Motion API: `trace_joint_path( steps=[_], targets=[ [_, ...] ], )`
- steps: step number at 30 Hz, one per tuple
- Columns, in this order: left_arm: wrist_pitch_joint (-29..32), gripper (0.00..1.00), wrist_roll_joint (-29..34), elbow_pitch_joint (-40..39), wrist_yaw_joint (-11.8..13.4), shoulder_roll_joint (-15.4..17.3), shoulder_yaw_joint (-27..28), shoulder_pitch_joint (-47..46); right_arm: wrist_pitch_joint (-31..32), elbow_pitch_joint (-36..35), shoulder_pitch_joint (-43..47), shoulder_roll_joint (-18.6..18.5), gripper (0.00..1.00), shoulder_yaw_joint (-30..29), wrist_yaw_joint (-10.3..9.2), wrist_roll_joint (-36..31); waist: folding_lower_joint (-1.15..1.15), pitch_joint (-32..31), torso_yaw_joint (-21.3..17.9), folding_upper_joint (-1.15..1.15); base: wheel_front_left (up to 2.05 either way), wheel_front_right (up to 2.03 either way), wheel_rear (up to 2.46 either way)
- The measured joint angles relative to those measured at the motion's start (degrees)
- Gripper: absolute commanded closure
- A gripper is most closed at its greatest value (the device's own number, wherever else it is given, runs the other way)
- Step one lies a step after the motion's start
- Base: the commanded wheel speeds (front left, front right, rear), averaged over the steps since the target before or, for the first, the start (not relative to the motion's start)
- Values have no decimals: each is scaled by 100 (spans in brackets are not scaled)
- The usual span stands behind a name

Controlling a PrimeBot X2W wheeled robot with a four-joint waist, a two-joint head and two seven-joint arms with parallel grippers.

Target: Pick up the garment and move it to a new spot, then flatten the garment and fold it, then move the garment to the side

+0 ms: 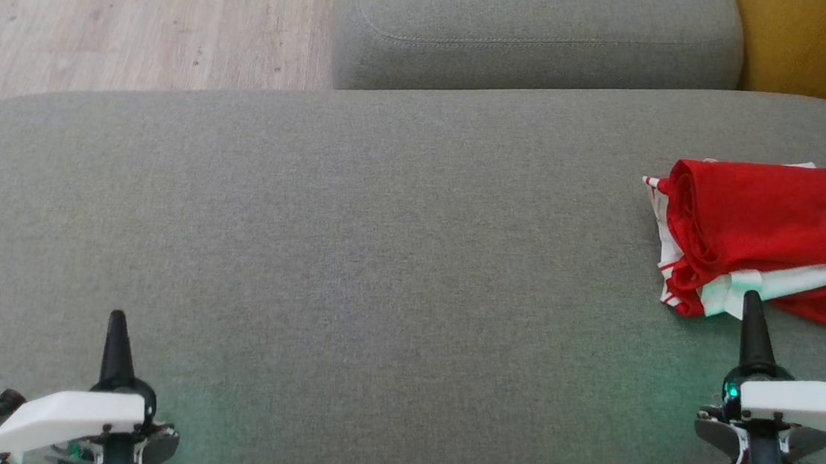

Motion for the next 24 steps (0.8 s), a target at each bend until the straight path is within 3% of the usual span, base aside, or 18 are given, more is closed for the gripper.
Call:
trace_joint_path(
  steps=[24],
  targets=[
    [396,100,-1373,-42,-18,-1,165,-69,399,-194,115,3,100,-205,0,1562,0,-16,39,0,0,0,0]
  ],
)
